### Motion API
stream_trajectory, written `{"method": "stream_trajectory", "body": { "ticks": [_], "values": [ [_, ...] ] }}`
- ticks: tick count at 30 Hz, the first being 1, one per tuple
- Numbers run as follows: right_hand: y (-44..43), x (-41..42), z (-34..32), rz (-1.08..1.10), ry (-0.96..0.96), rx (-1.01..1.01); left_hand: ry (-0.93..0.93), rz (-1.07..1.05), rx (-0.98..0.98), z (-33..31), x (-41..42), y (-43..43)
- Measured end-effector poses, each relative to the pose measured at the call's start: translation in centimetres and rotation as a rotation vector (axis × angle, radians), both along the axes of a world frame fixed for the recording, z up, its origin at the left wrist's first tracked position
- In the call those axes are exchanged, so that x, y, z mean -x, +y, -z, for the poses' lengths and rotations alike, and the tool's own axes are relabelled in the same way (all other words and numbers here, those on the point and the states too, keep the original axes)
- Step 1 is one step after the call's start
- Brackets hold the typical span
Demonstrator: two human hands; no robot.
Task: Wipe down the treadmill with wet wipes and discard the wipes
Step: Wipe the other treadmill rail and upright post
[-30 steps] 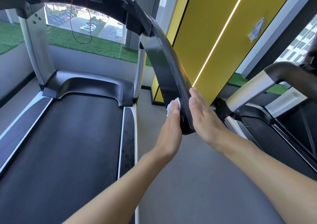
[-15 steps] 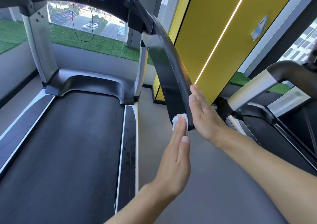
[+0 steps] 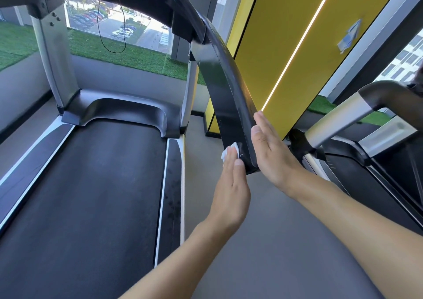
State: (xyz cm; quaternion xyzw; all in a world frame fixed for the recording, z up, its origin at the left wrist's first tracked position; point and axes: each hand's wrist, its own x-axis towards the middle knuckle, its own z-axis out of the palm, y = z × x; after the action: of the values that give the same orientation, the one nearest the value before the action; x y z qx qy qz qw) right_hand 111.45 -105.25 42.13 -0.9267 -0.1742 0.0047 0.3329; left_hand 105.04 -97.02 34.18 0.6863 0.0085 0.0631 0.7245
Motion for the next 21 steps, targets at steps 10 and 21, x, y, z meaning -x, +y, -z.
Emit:
{"method": "stream_trajectory", "body": {
  "ticks": [10, 21],
  "values": [
    [0.0, 0.0, 0.0, 0.004, 0.005, -0.014, -0.060, -0.033, 0.056, -0.5, 0.9, -0.7],
    [0.1, 0.1, 0.0, 0.019, 0.001, -0.022, -0.198, -0.125, 0.017, 0.7, 1.9, -1.5]
  ]
}}
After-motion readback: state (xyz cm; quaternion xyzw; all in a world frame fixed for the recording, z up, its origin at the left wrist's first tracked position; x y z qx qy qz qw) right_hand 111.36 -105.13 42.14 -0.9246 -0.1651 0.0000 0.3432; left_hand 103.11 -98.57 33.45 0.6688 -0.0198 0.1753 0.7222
